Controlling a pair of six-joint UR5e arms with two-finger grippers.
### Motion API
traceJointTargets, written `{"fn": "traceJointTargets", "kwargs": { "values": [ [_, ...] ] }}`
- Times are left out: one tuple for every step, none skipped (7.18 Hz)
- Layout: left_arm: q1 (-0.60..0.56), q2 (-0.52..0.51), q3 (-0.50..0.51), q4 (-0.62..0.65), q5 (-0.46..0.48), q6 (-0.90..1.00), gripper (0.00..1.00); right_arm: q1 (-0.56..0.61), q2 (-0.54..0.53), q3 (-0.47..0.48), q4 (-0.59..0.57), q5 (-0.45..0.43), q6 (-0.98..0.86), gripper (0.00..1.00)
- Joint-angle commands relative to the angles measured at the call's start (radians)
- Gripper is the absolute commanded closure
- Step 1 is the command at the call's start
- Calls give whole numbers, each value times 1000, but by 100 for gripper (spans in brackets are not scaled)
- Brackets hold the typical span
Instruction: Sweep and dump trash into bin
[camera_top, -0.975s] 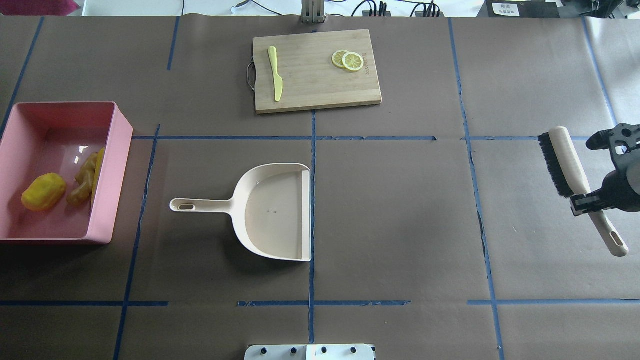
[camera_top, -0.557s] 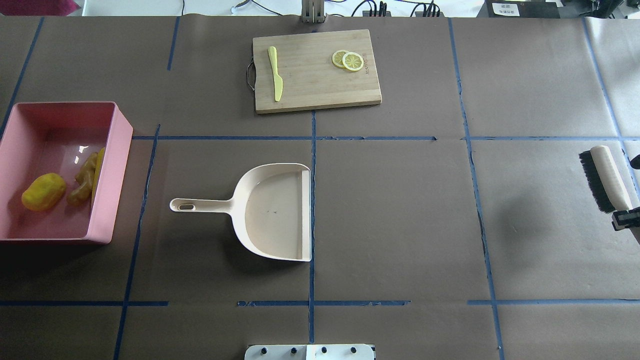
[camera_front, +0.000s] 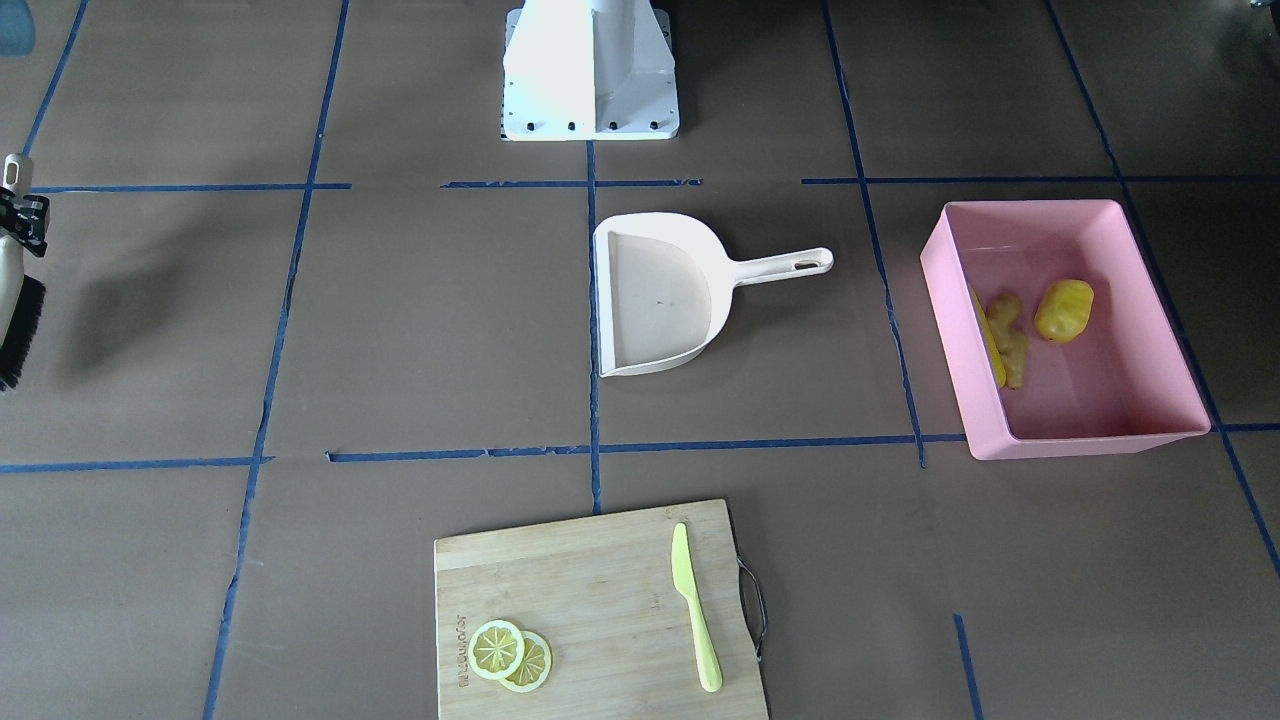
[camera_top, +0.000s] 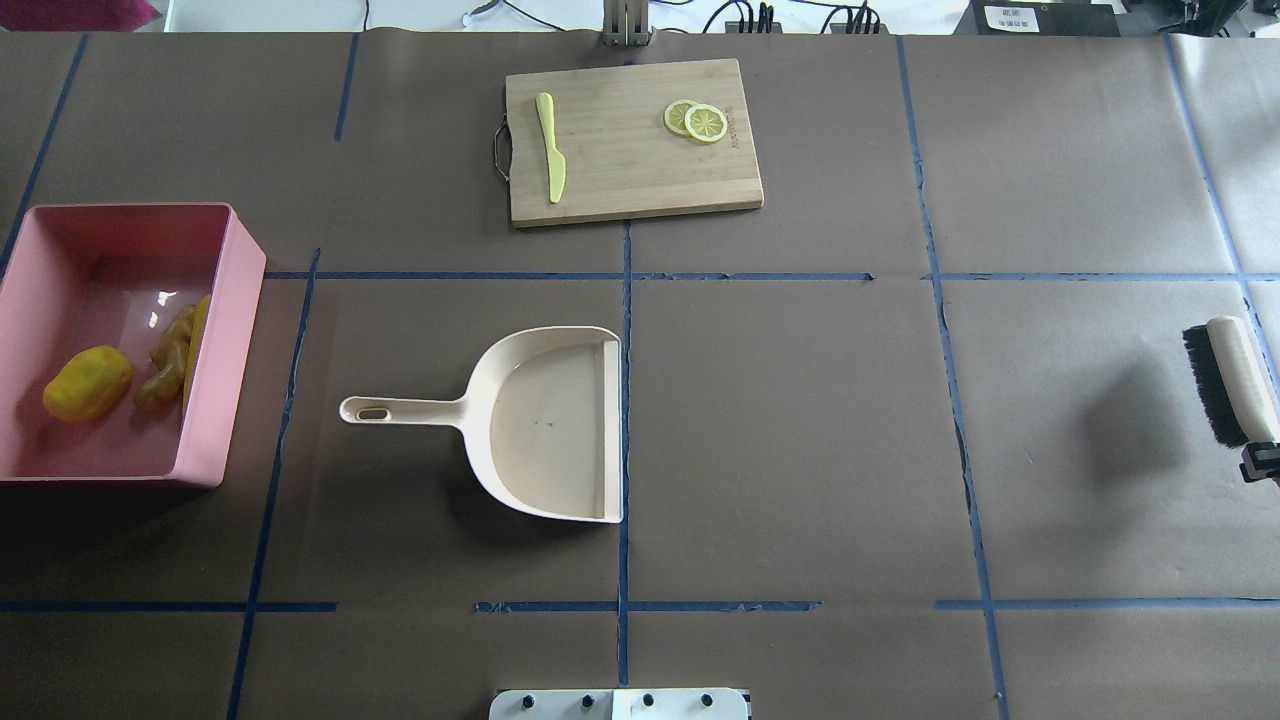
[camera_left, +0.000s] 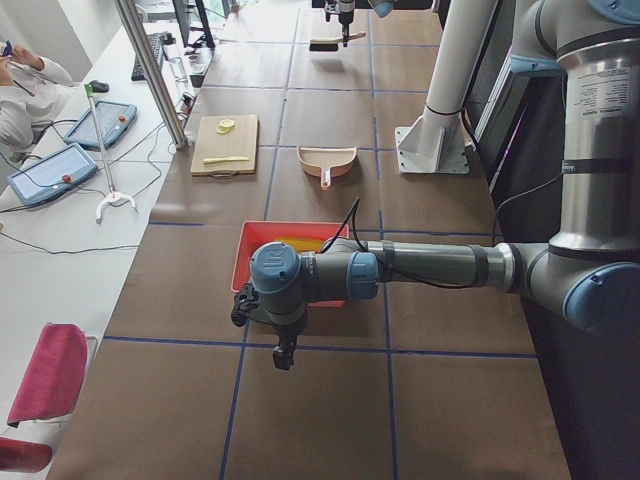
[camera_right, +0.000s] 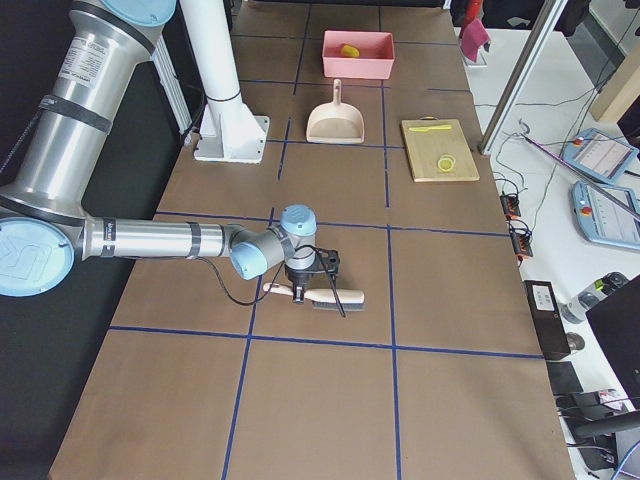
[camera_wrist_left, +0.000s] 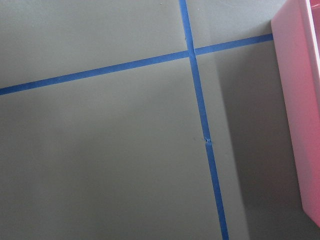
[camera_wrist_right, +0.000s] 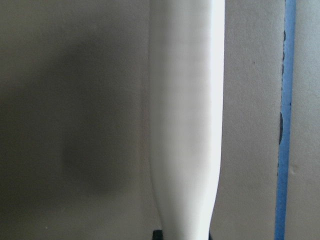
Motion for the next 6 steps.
{"fn": "traceJointTargets", "kwargs": {
  "values": [
    [0,0,0,0,0,-1,0,-3,2,-3,6,9,7,94],
    [0,5,0,0,0,-1,0,-5,7,-9,6,14,7,75],
    [0,5,0,0,0,0,0,-5,7,-12,9,25,7,17],
    [0,5,0,0,0,0,0,-3,7,-11,9,32,5,0],
    [0,5,0,0,0,-1,0,-3,8,-9,9,32,5,0],
    [2,5,0,0,-2,-1,0,-2,8,-2,10,40,4,0]
  ]
}}
